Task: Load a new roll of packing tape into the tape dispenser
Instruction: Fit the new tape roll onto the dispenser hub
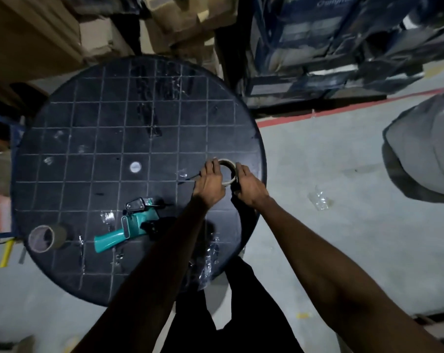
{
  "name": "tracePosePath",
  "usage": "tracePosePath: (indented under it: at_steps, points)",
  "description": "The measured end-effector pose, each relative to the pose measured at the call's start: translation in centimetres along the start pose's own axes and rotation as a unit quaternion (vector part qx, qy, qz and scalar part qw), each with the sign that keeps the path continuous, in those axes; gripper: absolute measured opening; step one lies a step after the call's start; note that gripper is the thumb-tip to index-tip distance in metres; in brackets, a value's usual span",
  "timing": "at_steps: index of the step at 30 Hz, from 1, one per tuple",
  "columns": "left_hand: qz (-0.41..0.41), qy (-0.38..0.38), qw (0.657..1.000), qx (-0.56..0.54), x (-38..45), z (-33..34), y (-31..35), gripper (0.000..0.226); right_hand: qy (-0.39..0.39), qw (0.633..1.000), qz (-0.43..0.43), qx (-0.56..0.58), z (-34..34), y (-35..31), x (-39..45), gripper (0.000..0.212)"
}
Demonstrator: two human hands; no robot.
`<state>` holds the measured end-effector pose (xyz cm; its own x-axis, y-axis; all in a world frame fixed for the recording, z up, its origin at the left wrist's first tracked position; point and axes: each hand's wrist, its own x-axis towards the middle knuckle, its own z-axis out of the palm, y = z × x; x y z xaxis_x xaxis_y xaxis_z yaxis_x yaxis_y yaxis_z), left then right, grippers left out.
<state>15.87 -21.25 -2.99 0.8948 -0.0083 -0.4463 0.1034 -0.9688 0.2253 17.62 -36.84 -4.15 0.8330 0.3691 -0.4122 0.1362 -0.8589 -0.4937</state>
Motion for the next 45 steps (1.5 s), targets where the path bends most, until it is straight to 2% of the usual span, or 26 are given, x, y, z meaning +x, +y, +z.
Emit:
tracePosePath:
  at_steps: [2, 7, 12, 20, 25, 30, 32, 35, 37, 39, 42, 45]
  points:
    - [0.003, -0.012, 0.999, -0.034, 0.2, 0.5, -0.3, 0.096, 0.002, 0.999, 0.006, 0.037, 0.3, 0.0, 0.2, 0.086]
    - [0.003, -0.029, 0.997, -0.078, -2.1, 1.4, -1.3, 0.097, 0.001, 0.998, 0.014, 0.067, 1.2, -1.0, -2.0, 0.07]
    - [-0.016, -0.024, 0.994, -0.109, -6.3, 3.3, -2.0, 0.105, -0.034, 0.998, 0.012, 0.059, 3.2, -2.5, -5.2, 0.086]
    - [-0.024, -0.011, 0.989, -0.148, -11.6, 3.4, -6.3, 0.102, -0.053, 0.996, -0.019, 0.073, 4.7, -7.1, -8.1, 0.084]
    - [-0.032, 0.013, 0.983, -0.182, -13.9, 1.8, -9.8, 0.107, -0.054, 0.996, -0.055, 0.048, 4.8, -11.8, -8.0, 0.093]
    - [-0.005, 0.046, 0.962, -0.27, -16.4, -0.7, -15.4, 0.091, -0.035, 0.996, -0.068, 0.039, 6.1, -16.0, -7.9, 0.093]
    - [-0.022, 0.075, 0.954, -0.291, -17.6, -1.5, -18.2, 0.079, -0.02, 0.997, -0.066, 0.036, 6.8, -17.5, -8.1, 0.092]
    - [-0.097, 0.099, 0.963, -0.231, -19.1, -2.0, -22.7, 0.07, -0.006, 0.998, -0.057, 0.038, 8.0, -19.5, -8.7, 0.088]
    - [-0.115, 0.051, 0.979, -0.16, -19.5, -1.8, -25.3, 0.08, -0.005, 0.998, -0.048, 0.035, 8.7, -20.6, -9.0, 0.088]
    - [-0.099, -0.003, 0.987, -0.126, -19.7, -1.6, -27.1, 0.091, -0.005, 0.999, -0.044, 0.029, 9.2, -21.5, -9.3, 0.091]
    - [-0.041, -0.051, 0.994, -0.093, -19.7, -0.9, -27.8, 0.093, -0.002, 0.999, -0.038, 0.03, 9.6, -22.4, -9.8, 0.094]
    - [-0.024, -0.041, 0.997, -0.063, -19.7, -0.1, -27.7, 0.093, 0.006, 0.999, -0.03, 0.029, 9.7, -23.0, -10.3, 0.092]
